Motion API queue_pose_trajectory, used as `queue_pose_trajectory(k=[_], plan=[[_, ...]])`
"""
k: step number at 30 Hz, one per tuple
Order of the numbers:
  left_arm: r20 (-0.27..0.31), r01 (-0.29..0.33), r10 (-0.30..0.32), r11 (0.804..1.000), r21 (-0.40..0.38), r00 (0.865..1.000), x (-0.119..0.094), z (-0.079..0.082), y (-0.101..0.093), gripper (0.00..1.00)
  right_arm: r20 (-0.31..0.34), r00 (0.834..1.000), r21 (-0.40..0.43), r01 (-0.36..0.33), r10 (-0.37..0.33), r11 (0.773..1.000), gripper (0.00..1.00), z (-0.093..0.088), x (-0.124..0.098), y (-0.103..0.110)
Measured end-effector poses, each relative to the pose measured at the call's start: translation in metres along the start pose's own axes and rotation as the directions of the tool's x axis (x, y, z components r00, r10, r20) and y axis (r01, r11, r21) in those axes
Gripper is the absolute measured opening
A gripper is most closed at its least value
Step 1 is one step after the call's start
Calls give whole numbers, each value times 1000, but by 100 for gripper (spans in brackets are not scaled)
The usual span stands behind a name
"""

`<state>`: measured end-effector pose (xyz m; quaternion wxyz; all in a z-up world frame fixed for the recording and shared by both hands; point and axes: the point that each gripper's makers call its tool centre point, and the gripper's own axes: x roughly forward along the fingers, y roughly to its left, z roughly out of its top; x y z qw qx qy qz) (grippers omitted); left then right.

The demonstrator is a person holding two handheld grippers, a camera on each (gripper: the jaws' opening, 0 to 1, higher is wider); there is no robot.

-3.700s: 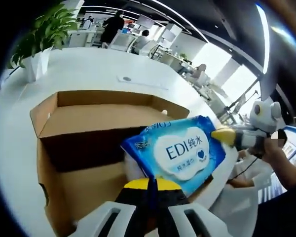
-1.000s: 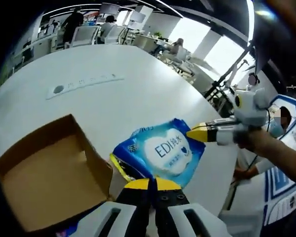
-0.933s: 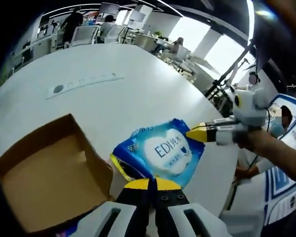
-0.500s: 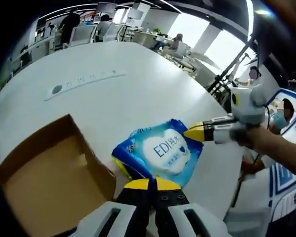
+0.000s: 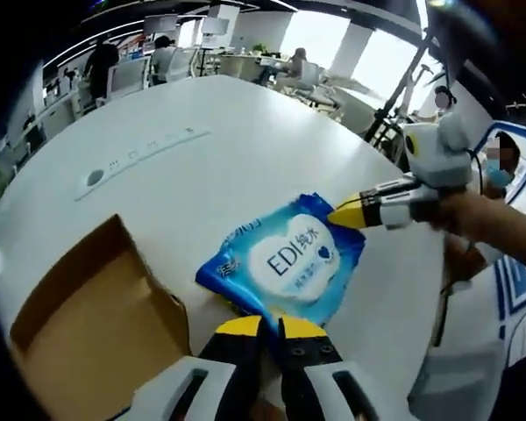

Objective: Operate the shoe box by opening the lid, removing the specified soft item, and placing it in the target area until the item is outside and the box remains undamaged.

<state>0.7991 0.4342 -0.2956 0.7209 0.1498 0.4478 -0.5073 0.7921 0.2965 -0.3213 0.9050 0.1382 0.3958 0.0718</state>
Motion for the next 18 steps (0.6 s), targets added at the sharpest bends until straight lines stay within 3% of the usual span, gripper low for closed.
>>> queue_pose_trajectory(k=[5, 8, 18], plan=[[-3, -7, 7, 1000, 26, 1000, -3, 1, 0, 16, 3, 1000, 3, -1, 1, 1000, 0, 1, 1, -2], [29, 4, -4, 1000, 9, 1000, -10, 7, -1, 16, 7, 1000, 0, -2, 2, 1000, 2, 3, -2, 1], [85, 8, -8, 1000, 0, 996, -28, 15, -2, 19, 13, 1000, -140, 27, -25, 990, 14, -1, -19, 8]])
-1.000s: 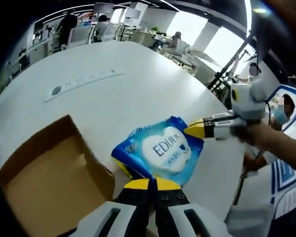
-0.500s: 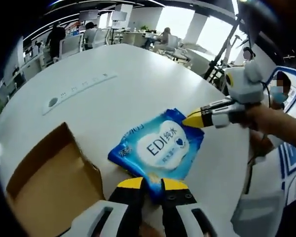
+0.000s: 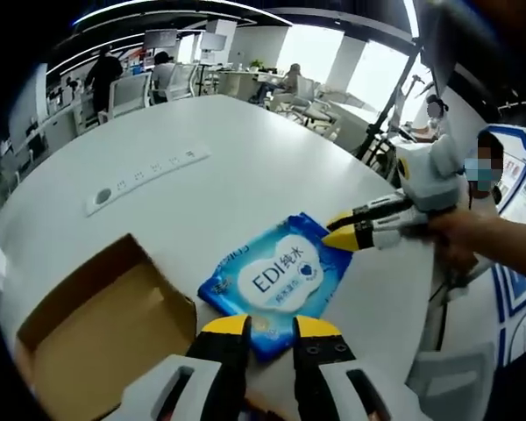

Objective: Operate the shoe box by opening the lid, removing the specified soft item, and placing it in the target area until the item is outside and the box remains undamaged.

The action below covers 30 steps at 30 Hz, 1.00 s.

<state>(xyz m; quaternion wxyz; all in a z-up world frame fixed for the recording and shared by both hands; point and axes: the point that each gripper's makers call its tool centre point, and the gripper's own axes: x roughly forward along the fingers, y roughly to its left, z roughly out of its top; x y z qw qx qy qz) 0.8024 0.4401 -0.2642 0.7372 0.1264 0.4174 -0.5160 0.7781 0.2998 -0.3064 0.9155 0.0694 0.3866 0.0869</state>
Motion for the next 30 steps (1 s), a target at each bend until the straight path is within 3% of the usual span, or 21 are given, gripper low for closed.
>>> queue_pose_trajectory(k=[15, 30], plan=[[67, -10, 7, 999, 36, 998, -31, 3, -3, 28, 1, 1000, -105, -9, 9, 994, 31, -2, -29, 13], [83, 6, -15, 994, 106, 996, -63, -22, -10, 33, 45, 999, -203, -18, 28, 979, 38, 10, -72, 47]])
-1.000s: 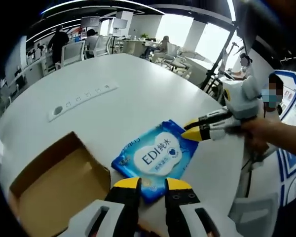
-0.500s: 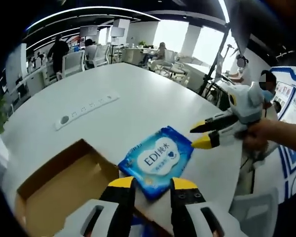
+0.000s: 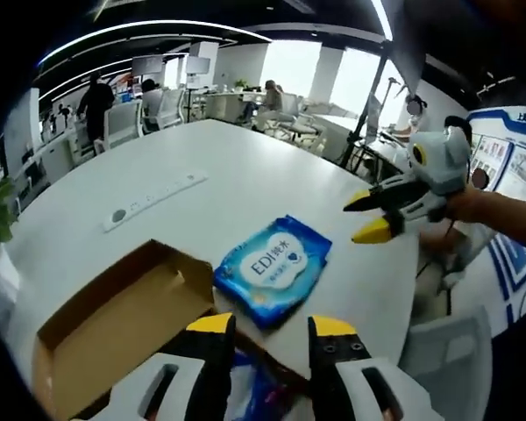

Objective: Operate the shoe box by opening the lid, removing the specified soft item, and placing it in the target area until the item is outside and the box remains undamaged.

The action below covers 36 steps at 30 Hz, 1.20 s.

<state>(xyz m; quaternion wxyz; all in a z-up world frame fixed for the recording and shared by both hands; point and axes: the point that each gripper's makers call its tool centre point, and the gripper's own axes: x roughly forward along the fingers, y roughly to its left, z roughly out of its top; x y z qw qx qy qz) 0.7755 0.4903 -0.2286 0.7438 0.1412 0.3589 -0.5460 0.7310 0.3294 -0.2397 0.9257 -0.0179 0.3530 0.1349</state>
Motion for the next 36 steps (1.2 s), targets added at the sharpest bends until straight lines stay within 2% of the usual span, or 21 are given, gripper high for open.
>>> queue_pose_trajectory(k=[3, 13, 24, 29, 36], plan=[[1, 6, -6, 1000, 6, 1000, -7, -5, 1, 33, 6, 1000, -18, -3, 3, 1000, 39, 4, -5, -1], [-8, 23, -22, 999, 43, 1000, -28, -28, 8, 35, 23, 999, -87, -40, 42, 995, 40, 22, -17, 26], [-47, 3, 0, 997, 76, 999, -49, -53, 27, 35, 28, 995, -175, -94, 100, 980, 40, 41, -11, 65], [-56, -9, 16, 993, 121, 998, -55, -63, 39, 33, 31, 989, -216, -133, 143, 967, 39, 51, -4, 84], [-84, 14, -3, 991, 130, 996, -60, -77, 41, 33, 32, 979, -269, -183, 199, 945, 33, 61, 7, 109]])
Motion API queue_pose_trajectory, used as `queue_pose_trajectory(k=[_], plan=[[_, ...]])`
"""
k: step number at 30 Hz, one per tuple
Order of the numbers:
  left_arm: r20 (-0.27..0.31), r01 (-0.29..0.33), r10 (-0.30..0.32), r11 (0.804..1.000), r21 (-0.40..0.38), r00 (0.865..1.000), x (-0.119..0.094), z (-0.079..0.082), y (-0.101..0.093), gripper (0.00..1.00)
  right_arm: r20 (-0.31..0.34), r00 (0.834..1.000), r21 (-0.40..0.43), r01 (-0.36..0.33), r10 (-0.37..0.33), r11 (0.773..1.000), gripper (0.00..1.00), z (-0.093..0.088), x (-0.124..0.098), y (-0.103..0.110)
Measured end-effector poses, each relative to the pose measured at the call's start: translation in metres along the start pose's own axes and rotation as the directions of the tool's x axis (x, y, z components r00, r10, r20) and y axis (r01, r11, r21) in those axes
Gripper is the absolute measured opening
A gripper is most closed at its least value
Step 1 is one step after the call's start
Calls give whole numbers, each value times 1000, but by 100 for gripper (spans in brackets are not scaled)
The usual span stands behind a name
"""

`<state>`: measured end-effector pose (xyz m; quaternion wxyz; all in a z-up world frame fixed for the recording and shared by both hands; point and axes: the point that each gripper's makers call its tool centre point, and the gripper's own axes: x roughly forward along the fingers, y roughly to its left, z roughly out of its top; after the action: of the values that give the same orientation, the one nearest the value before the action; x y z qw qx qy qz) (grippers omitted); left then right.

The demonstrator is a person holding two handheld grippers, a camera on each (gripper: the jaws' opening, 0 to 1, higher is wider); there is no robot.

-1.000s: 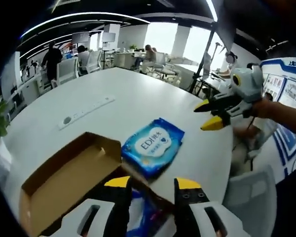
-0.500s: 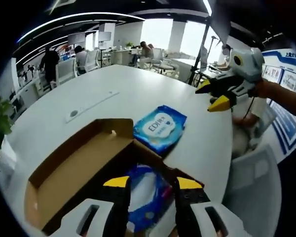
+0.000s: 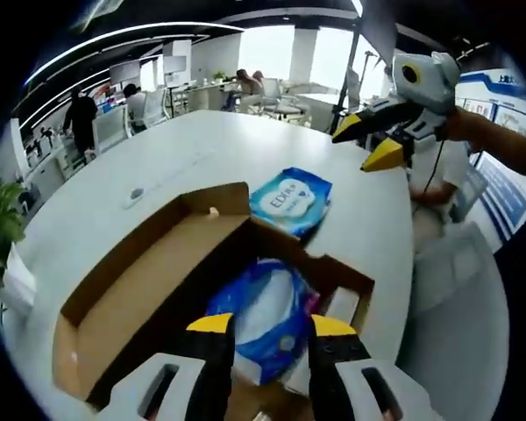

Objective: Operate the shoe box by opening the lid, removing the specified soft item, and placing it in the target area until the item is outside and the box remains undamaged.

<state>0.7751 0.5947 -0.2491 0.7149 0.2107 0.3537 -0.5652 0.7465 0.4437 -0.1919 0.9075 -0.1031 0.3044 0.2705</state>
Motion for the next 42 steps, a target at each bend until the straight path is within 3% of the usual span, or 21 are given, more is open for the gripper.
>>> queue_pose_trajectory(k=[6, 11, 16, 21, 26, 31, 37, 40, 42], plan=[[-14, 23, -22, 999, 32, 1000, 2, -9, 1, 30, -6, 999, -37, -48, 47, 998, 30, 8, 16, 12], [-29, 85, -83, 995, 57, 996, 6, -9, -7, 24, -8, 996, -67, -85, 85, 994, 28, 16, 28, 22], [-46, 108, -105, 992, 60, 993, 13, -10, -10, 22, -18, 993, -87, -118, 117, 989, 27, 19, 42, 26], [-68, 119, -113, 988, 100, 991, 19, -11, -11, 21, -36, 988, -108, -153, 150, 982, 25, 16, 55, 37], [-52, 149, -145, 986, 74, 988, 24, -9, -10, 21, -57, 983, -131, -181, 174, 975, 24, 14, 67, 43], [-69, 209, -201, 969, 129, 977, 35, -6, -18, 19, -77, 980, -134, -193, 184, 972, 23, 11, 77, 46], [-130, 240, -220, 956, 169, 967, 46, -12, -27, 17, -100, 974, -148, -215, 202, 965, 23, 9, 89, 50], [-180, 239, -209, 956, 169, 961, 47, -22, -27, 9, -109, 972, -149, -224, 209, 963, 22, 8, 95, 52], [-184, 247, -218, 957, 153, 959, 48, -24, -27, 6, -120, 969, -149, -235, 218, 961, 22, 3, 103, 52]])
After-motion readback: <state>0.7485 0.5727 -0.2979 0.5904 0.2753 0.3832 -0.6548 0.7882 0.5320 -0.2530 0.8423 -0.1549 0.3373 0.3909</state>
